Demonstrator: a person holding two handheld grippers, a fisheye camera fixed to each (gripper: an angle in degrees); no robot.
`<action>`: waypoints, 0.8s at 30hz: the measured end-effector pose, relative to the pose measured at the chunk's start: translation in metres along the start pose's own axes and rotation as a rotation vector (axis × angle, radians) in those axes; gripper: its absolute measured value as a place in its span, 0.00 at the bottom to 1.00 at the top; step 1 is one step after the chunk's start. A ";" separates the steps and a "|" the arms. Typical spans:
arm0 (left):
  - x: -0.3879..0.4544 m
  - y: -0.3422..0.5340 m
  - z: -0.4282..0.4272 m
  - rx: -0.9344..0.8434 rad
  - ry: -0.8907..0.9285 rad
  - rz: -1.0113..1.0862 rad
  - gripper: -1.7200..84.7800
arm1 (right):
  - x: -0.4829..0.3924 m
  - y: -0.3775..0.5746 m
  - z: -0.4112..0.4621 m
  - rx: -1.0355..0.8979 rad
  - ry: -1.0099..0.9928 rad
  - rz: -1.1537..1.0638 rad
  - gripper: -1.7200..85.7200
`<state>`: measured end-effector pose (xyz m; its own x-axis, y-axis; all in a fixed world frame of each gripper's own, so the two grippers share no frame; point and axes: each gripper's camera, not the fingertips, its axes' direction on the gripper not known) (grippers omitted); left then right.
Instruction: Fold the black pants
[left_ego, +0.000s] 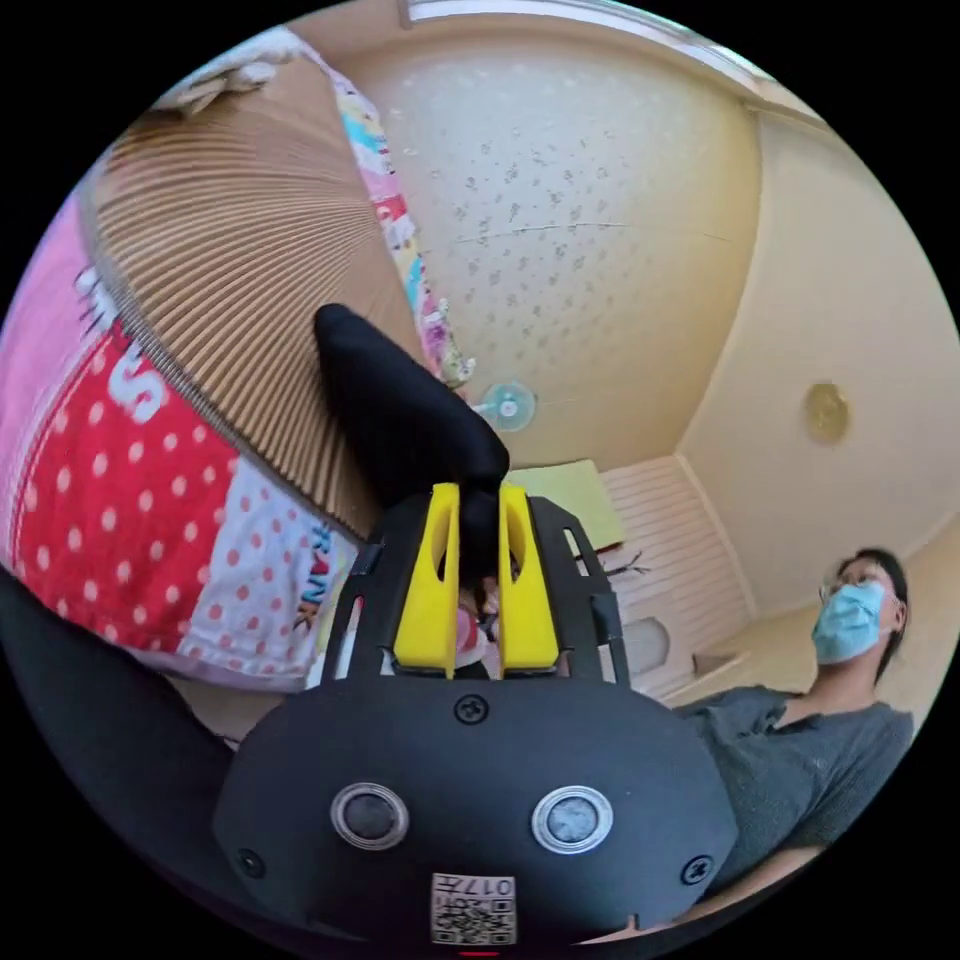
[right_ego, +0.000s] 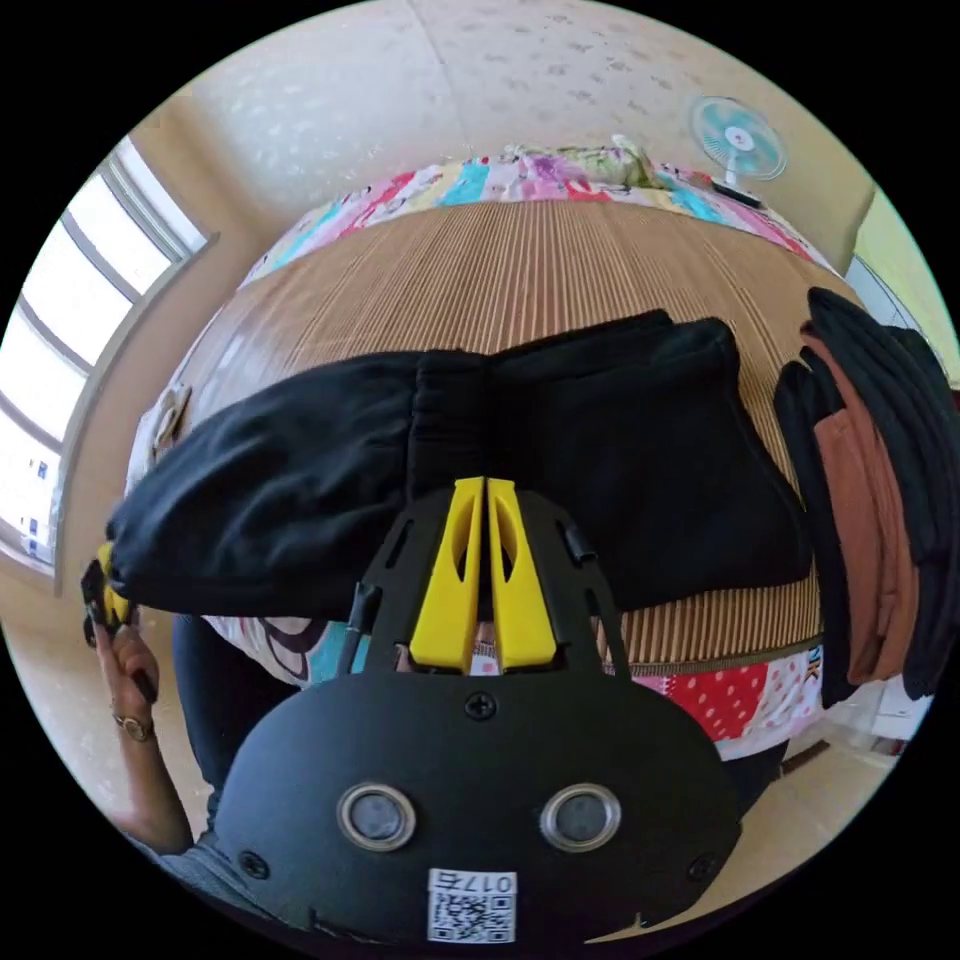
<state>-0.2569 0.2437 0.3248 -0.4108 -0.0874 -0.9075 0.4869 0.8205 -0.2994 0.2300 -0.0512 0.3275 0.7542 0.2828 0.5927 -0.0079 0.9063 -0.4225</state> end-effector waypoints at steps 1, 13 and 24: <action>0.027 -0.004 0.000 -0.013 0.015 0.109 0.09 | -0.001 0.001 0.002 -0.018 -0.052 -0.020 0.04; 0.184 0.007 0.218 -0.383 -0.040 0.618 0.11 | -0.031 0.009 -0.035 -0.161 -0.514 -0.201 0.03; 0.030 0.046 0.205 -0.339 -0.542 0.368 0.16 | 0.194 0.071 -0.106 -0.204 -0.724 0.145 0.04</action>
<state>-0.0890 0.1632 0.2236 0.2145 0.0327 -0.9762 0.2187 0.9724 0.0806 0.4452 0.0344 0.3392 0.1361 0.5936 0.7932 0.1003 0.7883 -0.6071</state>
